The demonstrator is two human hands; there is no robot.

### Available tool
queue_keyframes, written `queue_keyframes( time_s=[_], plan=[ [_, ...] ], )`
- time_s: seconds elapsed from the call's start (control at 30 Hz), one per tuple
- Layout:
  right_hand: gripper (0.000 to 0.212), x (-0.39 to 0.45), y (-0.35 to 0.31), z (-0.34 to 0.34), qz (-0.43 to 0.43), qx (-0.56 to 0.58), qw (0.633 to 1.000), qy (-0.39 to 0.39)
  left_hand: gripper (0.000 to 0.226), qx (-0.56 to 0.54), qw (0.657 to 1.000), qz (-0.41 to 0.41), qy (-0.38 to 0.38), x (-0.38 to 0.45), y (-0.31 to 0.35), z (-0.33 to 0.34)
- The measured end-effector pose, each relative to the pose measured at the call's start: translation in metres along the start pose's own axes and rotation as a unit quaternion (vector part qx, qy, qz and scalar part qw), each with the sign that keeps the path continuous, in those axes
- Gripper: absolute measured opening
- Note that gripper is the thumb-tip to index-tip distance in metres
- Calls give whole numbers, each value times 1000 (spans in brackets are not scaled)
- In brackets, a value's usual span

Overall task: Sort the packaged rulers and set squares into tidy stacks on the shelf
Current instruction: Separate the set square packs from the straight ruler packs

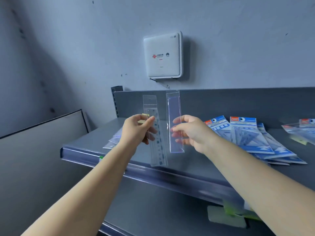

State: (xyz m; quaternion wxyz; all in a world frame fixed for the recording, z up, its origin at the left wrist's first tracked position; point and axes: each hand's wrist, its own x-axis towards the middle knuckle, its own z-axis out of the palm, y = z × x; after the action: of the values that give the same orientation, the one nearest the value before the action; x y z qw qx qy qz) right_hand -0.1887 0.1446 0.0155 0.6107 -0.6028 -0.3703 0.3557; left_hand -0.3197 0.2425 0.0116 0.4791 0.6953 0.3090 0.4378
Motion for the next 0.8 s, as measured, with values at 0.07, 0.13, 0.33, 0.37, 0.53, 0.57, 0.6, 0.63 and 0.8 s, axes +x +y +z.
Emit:
queue_keyframes(
  time_s=[0.07, 0.13, 0.33, 0.37, 0.53, 0.57, 0.6, 0.63, 0.8],
  plan=[
    [20, 11, 3, 22, 7, -1, 1000, -2, 14, 4, 1000, -3, 9, 8, -9, -21],
    [22, 22, 6, 40, 18, -8, 1000, -7, 14, 4, 1000, -8, 16, 16, -17, -41],
    [24, 58, 11, 71, 69, -8, 997, -23, 16, 11, 999, -19, 33, 43, -41, -71],
    [24, 64, 11, 73, 74, -7, 997, -23, 16, 11, 999, -20, 36, 48, -44, -73],
    [24, 94, 6, 78, 74, 1, 997, -20, 18, 5, 999, -19, 47, 79, -46, -74],
    [24, 99, 4, 79, 69, 0, 997, -16, 19, 7, 999, -14, 46, 85, -45, -74],
    [25, 104, 2, 79, 62, -1, 998, -9, 19, 10, 999, -8, 44, 92, -44, -74],
    [25, 108, 1, 79, 57, 0, 998, -3, 19, 13, 999, -3, 41, 97, -43, -74],
    [24, 118, -6, 81, 53, 2, 998, 22, 19, 31, 999, 15, 19, 125, -45, -81]
  ],
)
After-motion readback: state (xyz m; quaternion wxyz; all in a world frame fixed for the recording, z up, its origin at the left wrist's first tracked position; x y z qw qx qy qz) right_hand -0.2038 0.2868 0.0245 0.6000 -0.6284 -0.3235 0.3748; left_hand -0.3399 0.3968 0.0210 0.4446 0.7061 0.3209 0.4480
